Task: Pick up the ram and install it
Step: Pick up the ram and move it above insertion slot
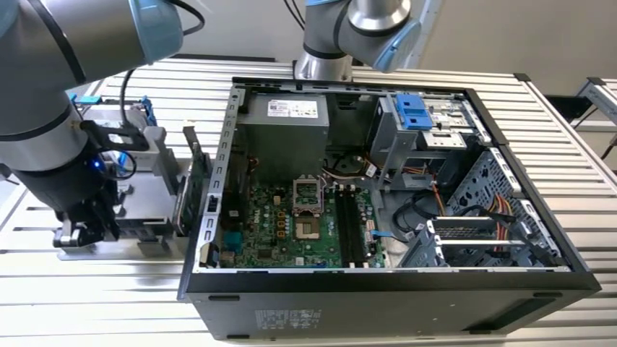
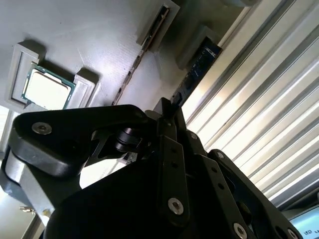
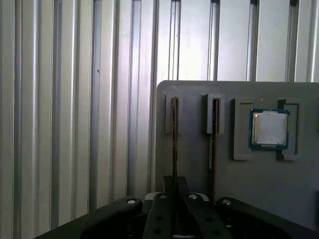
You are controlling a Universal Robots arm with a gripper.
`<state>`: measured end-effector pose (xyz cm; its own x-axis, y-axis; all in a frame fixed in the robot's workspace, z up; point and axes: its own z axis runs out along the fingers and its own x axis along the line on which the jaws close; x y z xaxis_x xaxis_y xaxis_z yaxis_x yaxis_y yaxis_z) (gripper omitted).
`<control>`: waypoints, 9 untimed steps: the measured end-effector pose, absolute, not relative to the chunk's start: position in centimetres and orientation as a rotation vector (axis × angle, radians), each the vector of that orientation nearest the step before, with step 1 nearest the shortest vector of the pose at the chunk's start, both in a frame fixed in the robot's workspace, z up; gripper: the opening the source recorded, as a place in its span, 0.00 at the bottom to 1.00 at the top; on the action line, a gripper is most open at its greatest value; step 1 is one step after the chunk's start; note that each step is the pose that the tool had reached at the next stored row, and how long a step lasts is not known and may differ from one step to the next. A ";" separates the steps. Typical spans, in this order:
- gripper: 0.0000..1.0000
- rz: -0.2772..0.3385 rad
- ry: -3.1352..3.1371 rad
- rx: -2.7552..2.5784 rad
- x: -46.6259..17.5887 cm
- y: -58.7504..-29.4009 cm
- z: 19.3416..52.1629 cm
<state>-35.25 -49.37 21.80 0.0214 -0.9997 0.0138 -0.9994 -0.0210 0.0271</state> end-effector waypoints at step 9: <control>0.00 -0.013 -2.177 2.224 -35.2 -49.4 22.5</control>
<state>-35.25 -49.38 22.49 0.0215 -0.9997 0.0145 -0.9994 -0.0211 0.0270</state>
